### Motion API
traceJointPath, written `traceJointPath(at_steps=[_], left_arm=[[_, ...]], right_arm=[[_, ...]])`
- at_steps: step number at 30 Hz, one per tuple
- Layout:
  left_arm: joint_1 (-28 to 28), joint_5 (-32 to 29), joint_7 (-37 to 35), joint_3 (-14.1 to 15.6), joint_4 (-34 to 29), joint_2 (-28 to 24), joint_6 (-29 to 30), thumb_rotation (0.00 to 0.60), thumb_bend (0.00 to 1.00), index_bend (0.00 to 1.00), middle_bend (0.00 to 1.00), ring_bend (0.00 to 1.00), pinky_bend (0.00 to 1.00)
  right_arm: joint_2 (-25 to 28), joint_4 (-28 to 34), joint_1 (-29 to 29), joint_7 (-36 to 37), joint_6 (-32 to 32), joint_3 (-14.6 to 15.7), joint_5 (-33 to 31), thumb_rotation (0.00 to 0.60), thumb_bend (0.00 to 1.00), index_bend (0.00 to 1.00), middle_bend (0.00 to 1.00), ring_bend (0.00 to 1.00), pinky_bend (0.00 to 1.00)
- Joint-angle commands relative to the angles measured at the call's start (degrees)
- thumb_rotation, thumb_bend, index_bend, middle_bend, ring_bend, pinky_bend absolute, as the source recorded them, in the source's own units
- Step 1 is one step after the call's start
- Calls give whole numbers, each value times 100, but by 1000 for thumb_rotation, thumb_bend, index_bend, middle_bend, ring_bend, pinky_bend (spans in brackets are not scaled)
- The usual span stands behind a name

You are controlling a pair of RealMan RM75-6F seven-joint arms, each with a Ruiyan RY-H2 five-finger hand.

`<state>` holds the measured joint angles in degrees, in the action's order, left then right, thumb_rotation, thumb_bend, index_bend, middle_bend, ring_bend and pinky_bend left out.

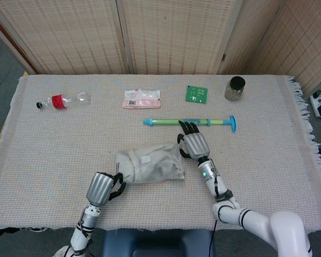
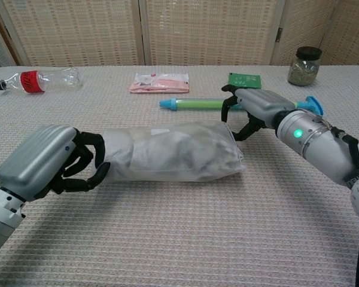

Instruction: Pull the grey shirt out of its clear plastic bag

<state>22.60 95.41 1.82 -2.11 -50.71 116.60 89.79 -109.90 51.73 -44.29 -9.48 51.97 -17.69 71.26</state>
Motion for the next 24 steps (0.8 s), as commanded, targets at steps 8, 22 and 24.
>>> traceJointPath(at_steps=[8,22,24], left_arm=[[21,-22,-28,-23,9,-27,-17,520,606,687,1000,1000,1000],[72,-56,-105,-70,61,-63,-44,520,618,692,1000,1000,1000],[76,-60,-113,-75,57,-74,-41,524,622,693,1000,1000,1000]], right_arm=[[-98,-176,-29,74,65,58,-58,600,330,502,0,0,0],[-415,-567,-223,28,37,28,-159,600,398,569,0,0,0],[-450,-607,-241,5,62,20,-168,600,434,591,0,0,0]])
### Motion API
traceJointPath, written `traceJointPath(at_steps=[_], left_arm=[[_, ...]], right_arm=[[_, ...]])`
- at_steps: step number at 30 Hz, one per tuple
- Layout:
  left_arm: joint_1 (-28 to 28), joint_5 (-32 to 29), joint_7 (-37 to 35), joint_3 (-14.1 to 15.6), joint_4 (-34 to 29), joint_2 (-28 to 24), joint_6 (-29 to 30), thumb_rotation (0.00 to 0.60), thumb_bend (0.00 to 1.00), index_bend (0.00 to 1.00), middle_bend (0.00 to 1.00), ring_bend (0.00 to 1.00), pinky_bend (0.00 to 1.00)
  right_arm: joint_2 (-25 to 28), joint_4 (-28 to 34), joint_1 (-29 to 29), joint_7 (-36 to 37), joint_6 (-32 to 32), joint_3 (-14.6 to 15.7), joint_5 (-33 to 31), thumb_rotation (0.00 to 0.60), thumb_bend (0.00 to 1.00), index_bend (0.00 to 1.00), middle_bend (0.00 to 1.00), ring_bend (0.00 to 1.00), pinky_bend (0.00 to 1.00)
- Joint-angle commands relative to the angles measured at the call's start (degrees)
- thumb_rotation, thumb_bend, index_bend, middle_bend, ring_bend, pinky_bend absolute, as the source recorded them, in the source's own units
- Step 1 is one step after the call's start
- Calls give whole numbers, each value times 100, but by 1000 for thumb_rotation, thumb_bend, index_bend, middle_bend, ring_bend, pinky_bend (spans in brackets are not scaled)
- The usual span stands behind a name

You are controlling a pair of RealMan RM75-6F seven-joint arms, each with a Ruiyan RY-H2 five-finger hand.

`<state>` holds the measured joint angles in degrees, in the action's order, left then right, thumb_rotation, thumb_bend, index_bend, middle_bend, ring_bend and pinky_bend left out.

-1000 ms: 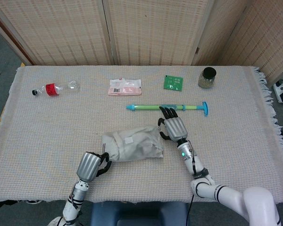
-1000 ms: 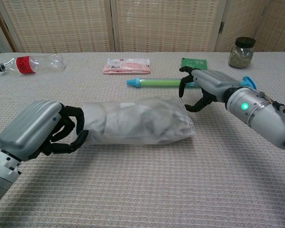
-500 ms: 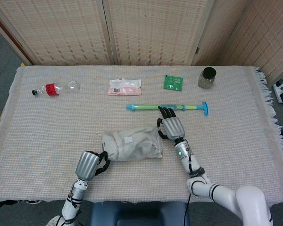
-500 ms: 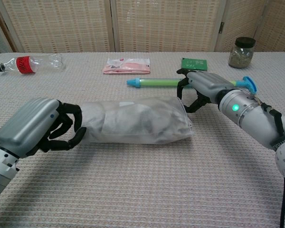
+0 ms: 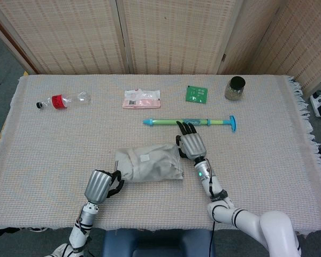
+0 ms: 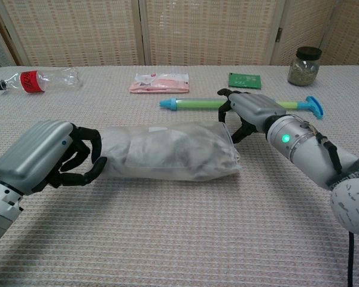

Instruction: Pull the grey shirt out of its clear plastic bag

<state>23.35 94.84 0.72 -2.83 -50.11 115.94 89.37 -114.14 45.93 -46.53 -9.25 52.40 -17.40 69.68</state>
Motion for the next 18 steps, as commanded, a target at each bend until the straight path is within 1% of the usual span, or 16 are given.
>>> traceJointPath(at_steps=[1,4,7,13,18], left_arm=[[4,-5,-1,-8,-1,-13,6,522,625,694,1000,1000,1000],[5,-22,-8,-25,-4,-38,12,519,631,696,1000,1000,1000],[7,-42,-12,-45,10,-68,13,518,644,699,1000,1000,1000],[7,-134,45,-90,167,-221,-75,521,656,707,1000,1000,1000],[7,-232,6,-156,435,-396,-125,521,657,707,1000,1000,1000]], right_arm=[[-34,-35,-20,-25,29,-12,-14,600,460,605,0,0,0],[-30,-43,-15,-87,67,-15,-34,600,524,630,6,0,0],[16,-12,8,-162,61,-13,-78,600,565,649,17,0,0],[265,200,158,-364,131,71,-109,600,583,669,32,0,0],[664,542,371,-421,307,115,-106,600,585,669,33,0,0]])
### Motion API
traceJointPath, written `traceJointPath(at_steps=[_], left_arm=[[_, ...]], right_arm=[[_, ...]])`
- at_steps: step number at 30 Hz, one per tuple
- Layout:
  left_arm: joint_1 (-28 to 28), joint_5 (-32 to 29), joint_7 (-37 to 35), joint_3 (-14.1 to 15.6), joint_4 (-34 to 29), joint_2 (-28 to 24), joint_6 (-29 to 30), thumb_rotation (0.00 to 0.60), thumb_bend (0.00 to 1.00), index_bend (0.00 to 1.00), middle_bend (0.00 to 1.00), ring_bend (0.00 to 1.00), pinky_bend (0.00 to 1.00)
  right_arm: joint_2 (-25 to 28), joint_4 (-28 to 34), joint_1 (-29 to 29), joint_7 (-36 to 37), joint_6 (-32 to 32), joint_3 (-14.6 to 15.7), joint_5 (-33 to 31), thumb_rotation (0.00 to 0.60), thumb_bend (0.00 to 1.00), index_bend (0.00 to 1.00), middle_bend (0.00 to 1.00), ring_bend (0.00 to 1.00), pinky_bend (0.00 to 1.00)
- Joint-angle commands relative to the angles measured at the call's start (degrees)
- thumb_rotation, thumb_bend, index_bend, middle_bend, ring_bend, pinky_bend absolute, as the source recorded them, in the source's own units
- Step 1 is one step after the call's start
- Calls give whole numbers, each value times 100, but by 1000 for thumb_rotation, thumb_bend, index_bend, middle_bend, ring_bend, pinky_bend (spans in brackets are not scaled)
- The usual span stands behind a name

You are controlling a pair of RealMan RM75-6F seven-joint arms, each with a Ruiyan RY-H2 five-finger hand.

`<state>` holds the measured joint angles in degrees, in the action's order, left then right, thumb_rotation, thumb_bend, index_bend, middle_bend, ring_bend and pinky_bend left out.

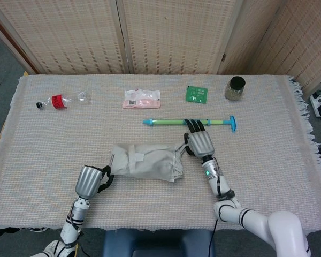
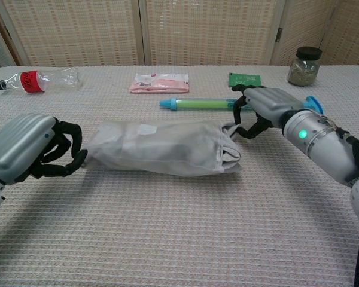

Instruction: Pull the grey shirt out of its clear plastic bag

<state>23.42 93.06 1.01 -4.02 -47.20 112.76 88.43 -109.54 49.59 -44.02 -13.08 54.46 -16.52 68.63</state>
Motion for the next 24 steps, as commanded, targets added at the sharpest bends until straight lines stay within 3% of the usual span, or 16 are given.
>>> traceJointPath(at_steps=[1,15,24], left_arm=[[-1,-72,-45,-51,214,-113,-35,519,658,708,1000,1000,1000],[-278,-480,-470,-222,1237,-641,8,522,657,710,1000,1000,1000],[-567,-567,-679,-219,1086,-1003,311,522,636,700,1000,1000,1000]], right_arm=[[287,241,158,-45,130,29,-5,600,584,669,33,0,0],[1466,860,678,-34,345,-58,-310,600,583,669,33,0,0],[1891,1042,904,116,358,-20,-419,600,585,665,35,0,0]])
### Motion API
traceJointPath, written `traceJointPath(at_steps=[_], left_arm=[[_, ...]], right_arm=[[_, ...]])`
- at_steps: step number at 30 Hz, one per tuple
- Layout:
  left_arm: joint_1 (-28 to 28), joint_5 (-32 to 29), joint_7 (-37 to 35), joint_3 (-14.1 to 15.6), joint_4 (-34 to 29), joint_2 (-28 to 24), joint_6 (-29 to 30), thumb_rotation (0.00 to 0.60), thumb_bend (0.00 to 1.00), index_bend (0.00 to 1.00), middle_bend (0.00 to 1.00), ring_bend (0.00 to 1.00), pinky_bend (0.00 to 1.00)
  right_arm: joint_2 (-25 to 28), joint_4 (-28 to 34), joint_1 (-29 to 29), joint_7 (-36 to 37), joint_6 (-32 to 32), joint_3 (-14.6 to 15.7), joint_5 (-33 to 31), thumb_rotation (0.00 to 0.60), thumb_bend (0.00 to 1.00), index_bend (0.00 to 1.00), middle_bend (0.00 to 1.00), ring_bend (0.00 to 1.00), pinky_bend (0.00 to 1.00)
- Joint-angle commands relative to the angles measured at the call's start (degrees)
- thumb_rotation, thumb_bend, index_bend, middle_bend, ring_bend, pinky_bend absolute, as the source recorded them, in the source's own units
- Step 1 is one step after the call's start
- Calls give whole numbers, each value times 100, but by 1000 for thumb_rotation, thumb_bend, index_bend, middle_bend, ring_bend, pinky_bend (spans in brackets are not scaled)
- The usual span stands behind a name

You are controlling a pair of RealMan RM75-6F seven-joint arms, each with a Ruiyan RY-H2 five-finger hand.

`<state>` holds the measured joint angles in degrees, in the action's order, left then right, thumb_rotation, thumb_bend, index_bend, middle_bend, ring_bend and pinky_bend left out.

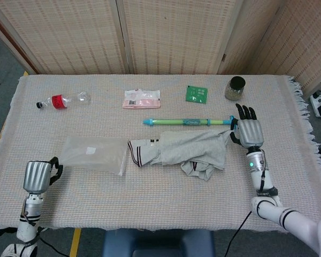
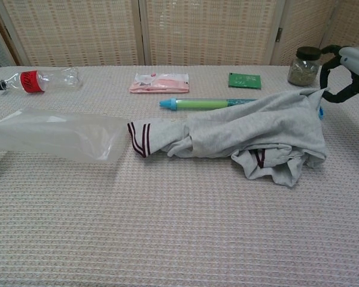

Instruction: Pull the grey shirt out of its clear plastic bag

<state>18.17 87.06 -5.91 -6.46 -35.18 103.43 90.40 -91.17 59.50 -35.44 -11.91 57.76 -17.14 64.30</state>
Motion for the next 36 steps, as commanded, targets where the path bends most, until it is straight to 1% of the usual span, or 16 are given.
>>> traceJointPath(at_steps=[1,3,4,6,7,9,10,12,14,15,19,22,24,28,31,36], left_arm=[[-54,38,20,36,-196,-98,123,523,629,696,1000,1000,1000],[-79,45,106,77,-441,-202,75,521,562,645,1000,1000,1000],[-103,15,186,101,-614,-267,-20,518,475,579,1000,1000,1000],[-170,-92,350,173,-1216,-492,-334,501,269,368,972,990,1000],[-208,-183,439,222,-1797,-726,-572,478,211,273,899,956,1000],[-248,-376,517,264,-2936,-1224,-953,428,163,130,638,779,974],[-258,-486,576,279,-3420,-1465,-1136,417,156,92,500,646,904],[-269,-780,776,316,-4455,-2049,-1548,405,146,39,285,405,638],[-262,-1018,938,353,-5192,-2538,-1853,407,141,14,168,273,438],[-258,-1147,1023,382,-5588,-2840,-2009,408,141,12,139,232,381],[-350,-1207,1407,501,-6325,-3511,-1985,406,139,23,108,156,292],[-588,-1013,1546,661,-6673,-3857,-1627,408,140,54,104,121,245],[-861,-767,1594,758,-6762,-3960,-1127,405,138,63,104,103,220],[-1419,-296,1525,869,-6446,-3794,-82,406,156,88,108,96,199],[-1551,76,1482,908,-6282,-3777,261,408,181,141,131,96,191],[-1637,236,1528,750,-5998,-3656,570,415,203,160,147,96,189]], right_arm=[[85,92,68,11,37,62,24,600,585,659,35,0,0],[193,243,128,67,16,114,41,600,577,602,25,0,0],[268,345,159,90,-7,143,51,600,548,511,14,0,0],[477,649,245,185,-44,202,81,600,411,234,0,0,0],[653,924,328,239,-35,227,76,600,327,104,0,0,0],[1033,1494,512,229,65,298,90,600,217,1,0,0,0],[1210,1746,605,173,147,342,105,600,166,0,0,0,0],[1613,2345,848,43,414,453,169,600,104,0,0,0,0],[1953,2851,1070,-102,665,586,263,600,65,0,0,0,0],[2147,3155,1229,-224,896,678,356,600,55,0,0,0,0],[2554,3969,1807,-554,1757,1027,744,600,46,0,0,0,0],[2717,4376,2279,-676,2353,1334,1021,600,46,0,0,0,0],[2697,4427,2590,-630,2763,1523,1276,600,45,0,0,0,0],[2548,4219,2971,-518,3183,1766,1597,600,45,0,0,0,0],[2581,4144,3013,-413,3241,1790,1820,600,45,0,0,0,0],[2660,4126,3043,-349,3076,1712,1626,600,45,0,0,0,0]])
